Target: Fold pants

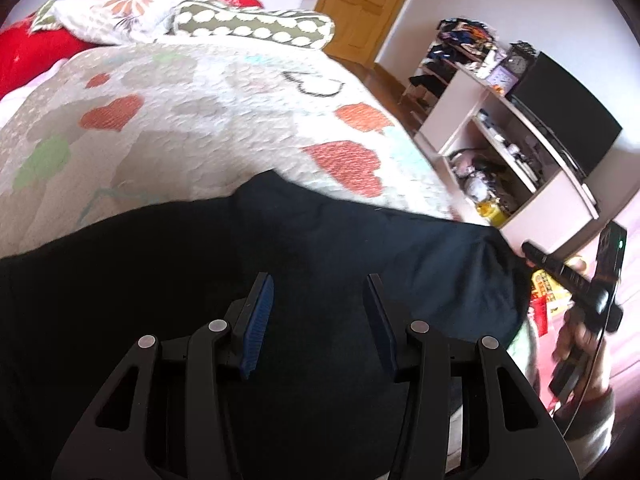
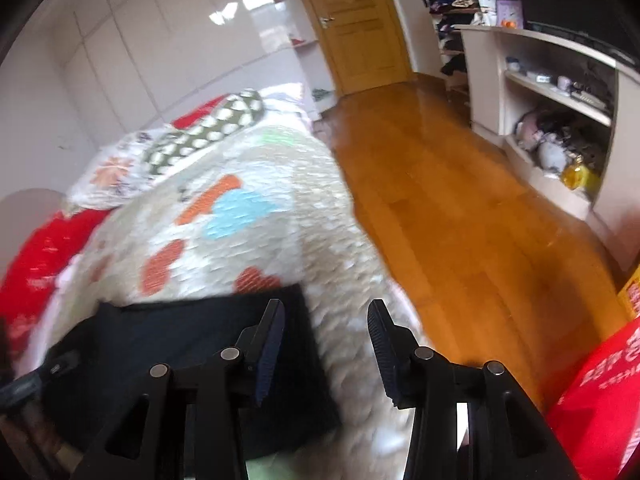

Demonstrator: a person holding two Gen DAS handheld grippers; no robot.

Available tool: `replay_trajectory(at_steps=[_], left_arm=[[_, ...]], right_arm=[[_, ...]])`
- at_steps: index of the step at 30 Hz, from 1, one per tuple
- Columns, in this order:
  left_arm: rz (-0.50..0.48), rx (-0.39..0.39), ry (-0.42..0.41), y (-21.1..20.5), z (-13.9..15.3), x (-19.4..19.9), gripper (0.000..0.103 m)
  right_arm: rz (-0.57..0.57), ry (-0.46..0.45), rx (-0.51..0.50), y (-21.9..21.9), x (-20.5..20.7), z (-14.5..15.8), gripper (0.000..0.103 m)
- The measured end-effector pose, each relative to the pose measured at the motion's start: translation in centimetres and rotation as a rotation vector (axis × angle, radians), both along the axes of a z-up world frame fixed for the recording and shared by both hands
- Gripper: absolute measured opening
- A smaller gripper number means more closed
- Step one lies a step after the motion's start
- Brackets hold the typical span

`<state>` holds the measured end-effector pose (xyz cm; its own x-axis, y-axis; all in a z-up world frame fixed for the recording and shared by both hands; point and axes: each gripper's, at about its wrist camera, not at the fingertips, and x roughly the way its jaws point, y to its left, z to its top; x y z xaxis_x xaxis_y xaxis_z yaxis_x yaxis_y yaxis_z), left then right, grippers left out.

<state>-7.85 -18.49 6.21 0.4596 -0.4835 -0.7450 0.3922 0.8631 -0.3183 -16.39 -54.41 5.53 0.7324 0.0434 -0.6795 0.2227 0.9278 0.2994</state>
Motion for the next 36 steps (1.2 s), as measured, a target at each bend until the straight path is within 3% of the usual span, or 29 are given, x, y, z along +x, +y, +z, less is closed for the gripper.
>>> replay_trajectory(at_steps=[2, 4, 11, 17, 22, 28, 30, 36], left_arm=[[-0.022, -0.005, 0.004, -1.2, 0.2, 0.0, 0.046], [-0.053, -0.005, 0.011, -2.6, 0.2, 0.1, 0.046], [-0.128, 0.045, 0.019, -6.9, -0.8, 0.3, 0.046], [-0.164, 0.063, 0.009, -9.8, -0.9, 0.8, 0.046], [-0.208, 0.092, 0.004, -12.4, -1.0, 1.2, 0.046], [-0.272, 0.121, 0.003, -15.5, -1.5, 2.2, 0.052], [-0.289, 0.121, 0.009, -16.3, -1.6, 2.6, 0.062], [-0.312, 0.110, 0.004, -18.0, -1.7, 3.3, 0.062]], right_arm=[[0.030, 0.038, -0.054, 1.0, 0.0, -0.8, 0.042], [-0.005, 0.135, -0.137, 1.3, 0.4, -2.6, 0.042], [-0.051, 0.097, -0.020, -0.5, -1.8, -1.8, 0.042], [-0.003, 0.061, 0.122, 0.1, -4.0, -0.9, 0.046], [0.051, 0.078, 0.171, 1.1, -4.6, -1.7, 0.047], [0.045, 0.063, 0.232, 0.8, -4.7, -2.6, 0.051], [0.044, 0.054, 0.252, 0.7, -4.5, -2.8, 0.053], [0.032, 0.031, 0.300, 0.5, -3.2, -3.3, 0.062]])
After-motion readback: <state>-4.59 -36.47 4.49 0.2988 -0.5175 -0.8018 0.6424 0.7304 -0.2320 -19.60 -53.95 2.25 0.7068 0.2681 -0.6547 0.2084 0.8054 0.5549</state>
